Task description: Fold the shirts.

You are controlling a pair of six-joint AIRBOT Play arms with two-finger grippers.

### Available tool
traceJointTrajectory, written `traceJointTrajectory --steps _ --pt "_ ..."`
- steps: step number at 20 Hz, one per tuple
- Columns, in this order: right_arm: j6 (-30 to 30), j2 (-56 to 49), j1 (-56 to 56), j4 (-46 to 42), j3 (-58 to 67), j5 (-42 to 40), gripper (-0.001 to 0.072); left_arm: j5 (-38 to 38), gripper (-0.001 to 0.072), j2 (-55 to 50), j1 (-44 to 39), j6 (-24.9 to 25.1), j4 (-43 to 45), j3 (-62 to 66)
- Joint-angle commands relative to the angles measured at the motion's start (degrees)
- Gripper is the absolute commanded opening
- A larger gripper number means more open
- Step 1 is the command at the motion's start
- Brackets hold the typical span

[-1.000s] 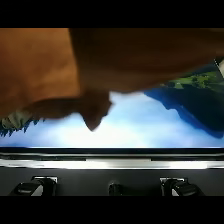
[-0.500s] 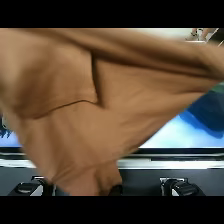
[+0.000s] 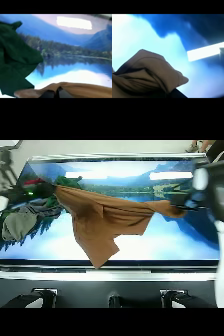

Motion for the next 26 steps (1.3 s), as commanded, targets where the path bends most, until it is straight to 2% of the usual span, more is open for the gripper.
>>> traceJointTrajectory --steps 1,3,4,5,6,7,8,9,12,14,15,17,18,19,23,26 --pt "8.33 -13.53 0.02 2.21 -0.81 -20.41 0.0052 6.29 0.0029 -9.35 -0.13 0.55 -0.28 -1.38" --pt "14.19 -16.98 0.02 5.88 -0.81 -26.75 0.0055 4.90 0.0030 -13.11 -0.81 0.44 -0.55 -1.40" --pt "15.47 -17.81 0.02 8.31 -0.81 -28.98 0.0099 4.13 0.0032 -14.43 -1.05 0.42 -0.76 -1.40" --pt "15.76 -18.08 0.02 10.73 -0.81 -30.82 0.0280 3.21 0.0058 -15.45 -1.31 0.42 -1.38 -1.38" --pt "15.74 -17.64 0.00 11.98 -0.59 -30.49 0.0482 1.73 0.0220 -15.74 -1.29 0.39 -2.51 -1.36" --pt "15.50 -16.57 -0.07 11.74 0.02 -29.22 0.0515 -1.09 0.0551 -15.56 -0.70 0.00 -2.67 -0.81" --pt "12.76 -15.08 -0.72 11.19 0.66 -27.78 0.0545 -5.81 0.0684 -15.41 0.74 -0.17 -2.43 0.76" --pt "8.87 -13.03 -2.08 11.96 1.18 -25.66 0.0585 -12.37 0.0658 -15.43 3.06 -0.20 -1.97 3.15" --pt "-5.84 -9.46 -9.77 20.83 1.20 -15.96 0.0569 -28.37 0.0658 -15.41 11.72 -0.20 -1.57 6.71" --pt "-14.34 -10.80 -16.24 35.15 -0.11 -4.33 0.0564 -34.91 0.0657 -15.41 16.37 -0.17 -1.55 3.58" --pt "-16.52 -11.63 -18.36 41.24 -1.95 -1.07 0.0566 -35.89 0.0656 -15.39 17.70 -0.11 -1.60 0.26" --pt "-18.84 -12.39 -19.56 47.93 -7.85 -0.13 0.0590 -35.34 0.0656 -15.41 18.12 0.20 -1.84 -7.08" --pt "-18.82 -12.59 -18.97 48.63 -11.04 -2.01 0.0664 -34.14 0.0656 -15.41 17.59 1.68 -3.61 -10.34" --pt "-18.82 -12.81 -18.16 48.63 -13.53 -4.22 0.0685 -32.13 0.0656 -15.43 16.74 3.65 -6.47 -13.40" --pt "-18.34 -15.69 -13.38 49.33 -17.20 -13.62 0.0686 -24.46 0.0654 -16.79 11.72 4.11 -12.79 -18.62" --pt "-18.38 -18.60 -10.78 54.29 -17.18 -19.21 0.0684 -20.92 0.0641 -18.51 8.63 4.11 -14.82 -18.62"
